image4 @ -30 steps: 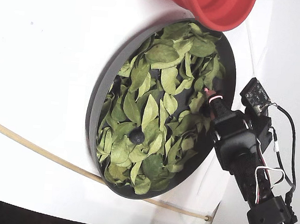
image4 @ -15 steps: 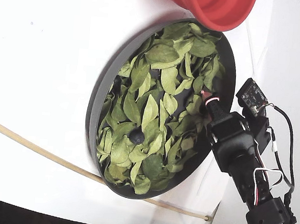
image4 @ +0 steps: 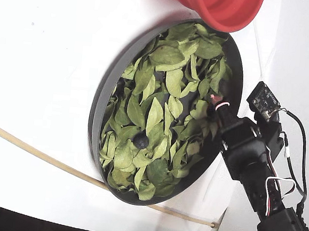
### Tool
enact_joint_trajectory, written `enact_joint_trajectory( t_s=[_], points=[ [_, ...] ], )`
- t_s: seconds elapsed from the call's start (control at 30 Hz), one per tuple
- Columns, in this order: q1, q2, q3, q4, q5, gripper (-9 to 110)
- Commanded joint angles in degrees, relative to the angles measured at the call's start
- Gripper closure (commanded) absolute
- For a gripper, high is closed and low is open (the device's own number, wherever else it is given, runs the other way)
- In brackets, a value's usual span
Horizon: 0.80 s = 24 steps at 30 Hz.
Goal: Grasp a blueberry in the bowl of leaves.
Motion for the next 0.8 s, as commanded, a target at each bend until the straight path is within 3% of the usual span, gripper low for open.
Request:
enact_joint_trajectory(
  t_s=[0.0,0.77],
  points=[
    [1.0,9.1,-0.4,-1.1,-0.6,82],
    [4.4,7.1,0.5,-2.5,-1.9,82]
  ],
)
